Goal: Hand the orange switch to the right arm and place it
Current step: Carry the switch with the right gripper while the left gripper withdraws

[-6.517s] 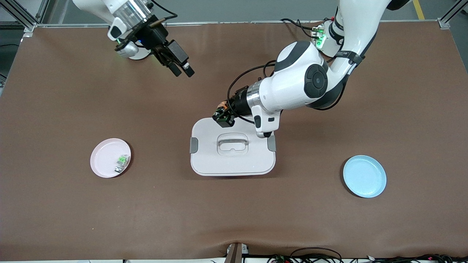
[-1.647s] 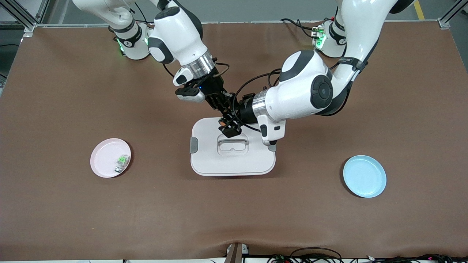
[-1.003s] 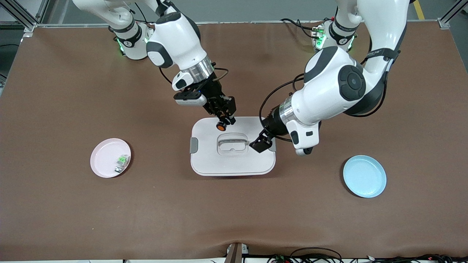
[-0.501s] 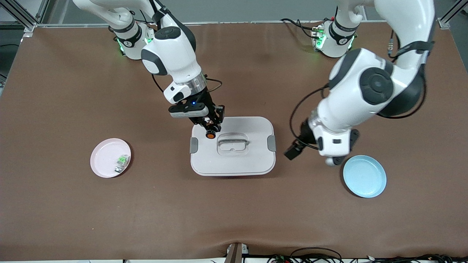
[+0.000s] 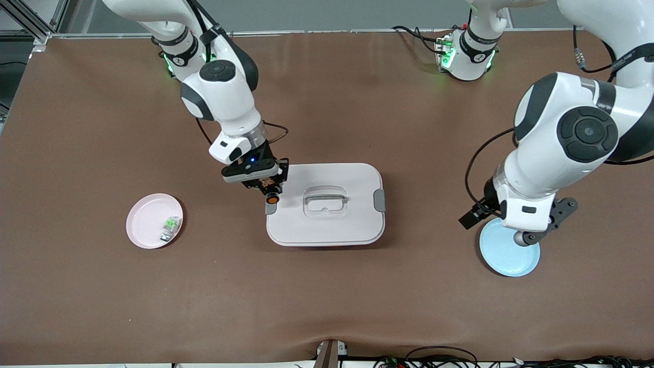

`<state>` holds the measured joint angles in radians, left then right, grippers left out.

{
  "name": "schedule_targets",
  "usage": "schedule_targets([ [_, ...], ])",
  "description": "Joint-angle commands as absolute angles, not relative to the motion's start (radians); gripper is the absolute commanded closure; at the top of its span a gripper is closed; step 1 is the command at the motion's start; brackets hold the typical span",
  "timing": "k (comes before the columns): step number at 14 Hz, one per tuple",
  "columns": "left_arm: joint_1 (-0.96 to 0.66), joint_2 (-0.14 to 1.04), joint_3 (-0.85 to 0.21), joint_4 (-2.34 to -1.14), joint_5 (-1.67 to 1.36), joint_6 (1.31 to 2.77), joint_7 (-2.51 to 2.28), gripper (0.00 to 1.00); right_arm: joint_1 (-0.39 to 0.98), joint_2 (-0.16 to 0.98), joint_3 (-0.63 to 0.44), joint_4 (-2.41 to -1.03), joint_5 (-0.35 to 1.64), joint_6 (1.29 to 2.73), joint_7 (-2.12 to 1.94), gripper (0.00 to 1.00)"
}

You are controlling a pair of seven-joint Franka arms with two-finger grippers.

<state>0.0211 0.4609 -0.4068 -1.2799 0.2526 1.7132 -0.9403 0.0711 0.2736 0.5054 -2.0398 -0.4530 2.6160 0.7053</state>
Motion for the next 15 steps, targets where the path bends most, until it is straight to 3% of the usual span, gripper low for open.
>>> schedule_targets([
  [1,0.08,0.413,-0.411,-1.29,0.278,1.674,-0.81,0.0,0.02,0.276,0.525,-2.048,-0.459,2.551,0.541,1.0],
  [10,0.207,0.315,-0.411,-1.295,0.262,1.591,-0.451,0.0,-0.188,0.311,0.526,-2.052,-0.456,2.411,-0.159,1.0],
  [12,0.193,0.264,-0.379,-1.322,0.25,1.56,-0.341,0.0,-0.263,0.314,0.526,-2.054,-0.352,2.41,-0.408,1.0],
  [15,0.06,0.158,-0.134,-1.411,0.085,1.559,-0.125,0.0,-0.392,0.314,0.52,-2.052,-0.221,2.379,-0.801,1.0],
])
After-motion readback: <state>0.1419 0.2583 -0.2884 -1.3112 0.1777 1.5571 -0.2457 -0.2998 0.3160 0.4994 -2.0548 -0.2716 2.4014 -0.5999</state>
